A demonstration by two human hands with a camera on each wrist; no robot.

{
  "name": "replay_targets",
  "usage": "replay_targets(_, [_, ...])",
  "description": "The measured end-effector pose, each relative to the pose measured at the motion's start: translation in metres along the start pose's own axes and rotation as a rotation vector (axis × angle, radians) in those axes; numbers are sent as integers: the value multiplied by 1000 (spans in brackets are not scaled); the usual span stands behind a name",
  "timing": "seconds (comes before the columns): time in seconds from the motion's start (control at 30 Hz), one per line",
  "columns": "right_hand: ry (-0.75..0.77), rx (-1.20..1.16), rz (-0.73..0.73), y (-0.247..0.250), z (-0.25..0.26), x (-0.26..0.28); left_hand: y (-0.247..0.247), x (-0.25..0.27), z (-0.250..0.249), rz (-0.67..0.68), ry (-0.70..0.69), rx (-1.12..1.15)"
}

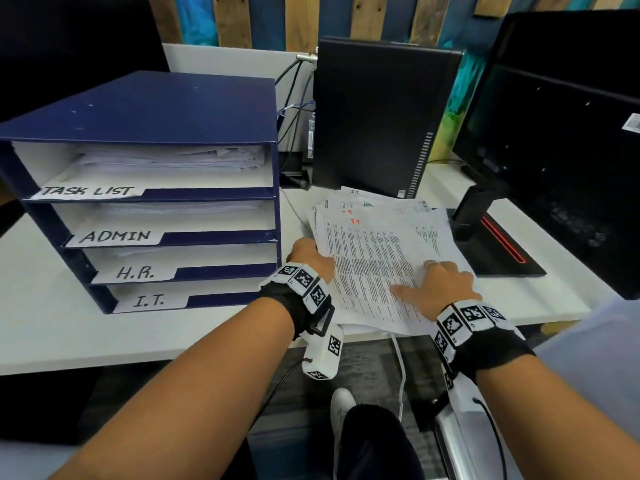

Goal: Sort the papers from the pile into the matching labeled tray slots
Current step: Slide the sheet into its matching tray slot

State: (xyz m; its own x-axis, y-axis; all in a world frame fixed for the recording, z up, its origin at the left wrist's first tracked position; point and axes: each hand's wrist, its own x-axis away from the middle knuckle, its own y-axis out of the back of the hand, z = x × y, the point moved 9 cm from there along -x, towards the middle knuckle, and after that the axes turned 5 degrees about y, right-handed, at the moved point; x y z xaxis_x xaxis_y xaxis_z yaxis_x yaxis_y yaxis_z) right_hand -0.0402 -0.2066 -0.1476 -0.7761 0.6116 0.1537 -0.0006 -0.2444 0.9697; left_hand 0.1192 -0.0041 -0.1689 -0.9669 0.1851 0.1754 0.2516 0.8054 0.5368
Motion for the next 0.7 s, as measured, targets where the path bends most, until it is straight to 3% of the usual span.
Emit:
replay_targets(0.2, [-60, -145, -11, 4, -8, -1, 1, 11, 3, 53, -9, 55])
replay_targets(0.33, [-121, -344, -172, 23, -28, -2, 1, 8, 11, 41, 115, -7])
replay_targets(0.53, [-184, -333, -288, 45, -54, 0, -4, 13, 12, 68, 167, 64])
replay_targets(0.63, [-215, -313, -401, 65, -72, 6, 0, 21, 15, 74, 278, 166])
replay_targets(0.7, [-236, -304, -459, 77, -81, 11, -5, 28, 2, 127, 79, -392])
